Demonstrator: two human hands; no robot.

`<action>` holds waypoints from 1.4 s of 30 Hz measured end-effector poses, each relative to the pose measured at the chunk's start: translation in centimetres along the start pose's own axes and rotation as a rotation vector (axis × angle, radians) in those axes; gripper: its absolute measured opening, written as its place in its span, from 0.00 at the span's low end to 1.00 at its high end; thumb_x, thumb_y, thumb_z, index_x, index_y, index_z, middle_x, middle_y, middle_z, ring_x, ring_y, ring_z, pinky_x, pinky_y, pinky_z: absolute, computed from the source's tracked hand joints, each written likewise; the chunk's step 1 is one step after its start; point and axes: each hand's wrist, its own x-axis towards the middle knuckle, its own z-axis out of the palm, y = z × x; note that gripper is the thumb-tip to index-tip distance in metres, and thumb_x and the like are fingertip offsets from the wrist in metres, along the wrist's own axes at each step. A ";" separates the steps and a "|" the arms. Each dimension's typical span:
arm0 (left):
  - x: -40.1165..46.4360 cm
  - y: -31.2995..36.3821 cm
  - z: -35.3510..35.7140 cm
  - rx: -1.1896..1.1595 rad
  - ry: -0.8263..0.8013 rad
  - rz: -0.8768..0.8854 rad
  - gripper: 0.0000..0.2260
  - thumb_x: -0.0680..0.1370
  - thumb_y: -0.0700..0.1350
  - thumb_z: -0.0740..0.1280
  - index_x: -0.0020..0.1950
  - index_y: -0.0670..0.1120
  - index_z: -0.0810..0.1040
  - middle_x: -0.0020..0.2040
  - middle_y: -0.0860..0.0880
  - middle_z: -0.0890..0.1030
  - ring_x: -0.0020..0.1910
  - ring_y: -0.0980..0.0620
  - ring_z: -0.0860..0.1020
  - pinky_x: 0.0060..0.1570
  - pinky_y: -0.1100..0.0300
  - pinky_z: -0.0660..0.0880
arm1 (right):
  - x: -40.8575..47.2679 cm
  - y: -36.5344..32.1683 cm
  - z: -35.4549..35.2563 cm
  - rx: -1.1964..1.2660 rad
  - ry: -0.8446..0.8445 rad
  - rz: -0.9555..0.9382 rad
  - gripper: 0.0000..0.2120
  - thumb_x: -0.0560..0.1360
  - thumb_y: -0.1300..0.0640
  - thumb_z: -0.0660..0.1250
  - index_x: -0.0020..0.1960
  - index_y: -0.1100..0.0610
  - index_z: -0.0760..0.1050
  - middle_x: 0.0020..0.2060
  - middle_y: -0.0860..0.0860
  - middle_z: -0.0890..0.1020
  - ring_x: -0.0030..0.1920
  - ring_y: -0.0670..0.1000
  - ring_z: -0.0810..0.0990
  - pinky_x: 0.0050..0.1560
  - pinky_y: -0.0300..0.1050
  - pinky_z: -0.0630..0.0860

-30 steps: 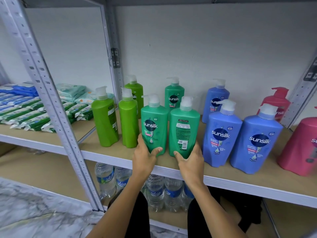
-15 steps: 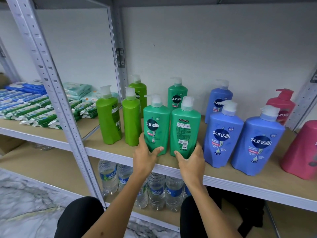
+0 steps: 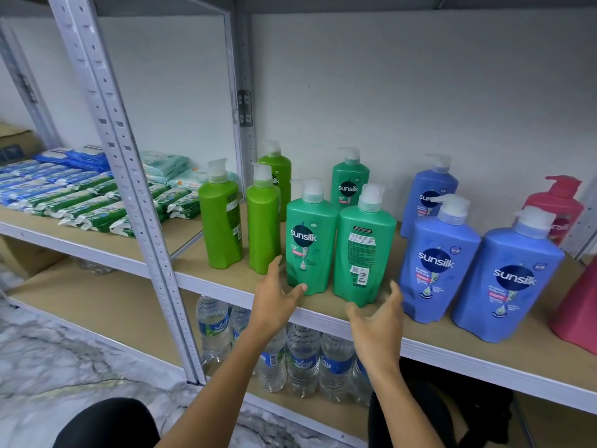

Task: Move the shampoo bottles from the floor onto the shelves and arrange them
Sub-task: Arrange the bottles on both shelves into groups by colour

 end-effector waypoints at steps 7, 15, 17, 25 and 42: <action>1.0 -2.9 -5.3 0.036 0.291 -0.029 0.19 0.76 0.37 0.67 0.67 0.43 0.72 0.53 0.48 0.80 0.53 0.48 0.79 0.54 0.57 0.76 | -5.7 -2.6 3.5 -0.040 0.010 -0.235 0.28 0.71 0.65 0.70 0.69 0.60 0.67 0.60 0.53 0.76 0.61 0.54 0.74 0.58 0.37 0.64; 4.1 -5.5 -9.4 0.096 0.515 0.064 0.17 0.75 0.41 0.69 0.63 0.47 0.72 0.56 0.48 0.75 0.48 0.53 0.74 0.51 0.46 0.76 | -4.3 -6.7 11.6 -0.187 -0.439 -0.353 0.38 0.77 0.59 0.64 0.78 0.60 0.45 0.77 0.54 0.56 0.76 0.52 0.57 0.74 0.43 0.56; 5.4 -5.5 -10.0 0.088 0.497 0.066 0.22 0.74 0.48 0.72 0.65 0.47 0.70 0.59 0.47 0.76 0.56 0.48 0.75 0.54 0.48 0.75 | -3.7 -7.5 13.7 -0.181 -0.466 -0.315 0.42 0.76 0.58 0.65 0.78 0.62 0.40 0.78 0.56 0.50 0.77 0.53 0.52 0.76 0.44 0.53; 10.1 -6.3 -11.5 0.111 0.477 0.092 0.29 0.66 0.51 0.78 0.61 0.46 0.68 0.55 0.46 0.73 0.50 0.46 0.76 0.48 0.48 0.76 | 0.7 -7.7 20.2 -0.061 -0.226 -0.119 0.35 0.73 0.56 0.70 0.74 0.62 0.56 0.62 0.60 0.74 0.62 0.60 0.73 0.61 0.51 0.70; 11.0 -6.3 -11.6 0.230 0.416 -0.031 0.40 0.63 0.62 0.75 0.69 0.52 0.61 0.62 0.47 0.73 0.60 0.46 0.74 0.54 0.48 0.75 | 4.2 -7.0 22.4 0.303 -0.331 -0.095 0.38 0.72 0.67 0.69 0.74 0.49 0.55 0.66 0.51 0.73 0.62 0.51 0.75 0.66 0.50 0.71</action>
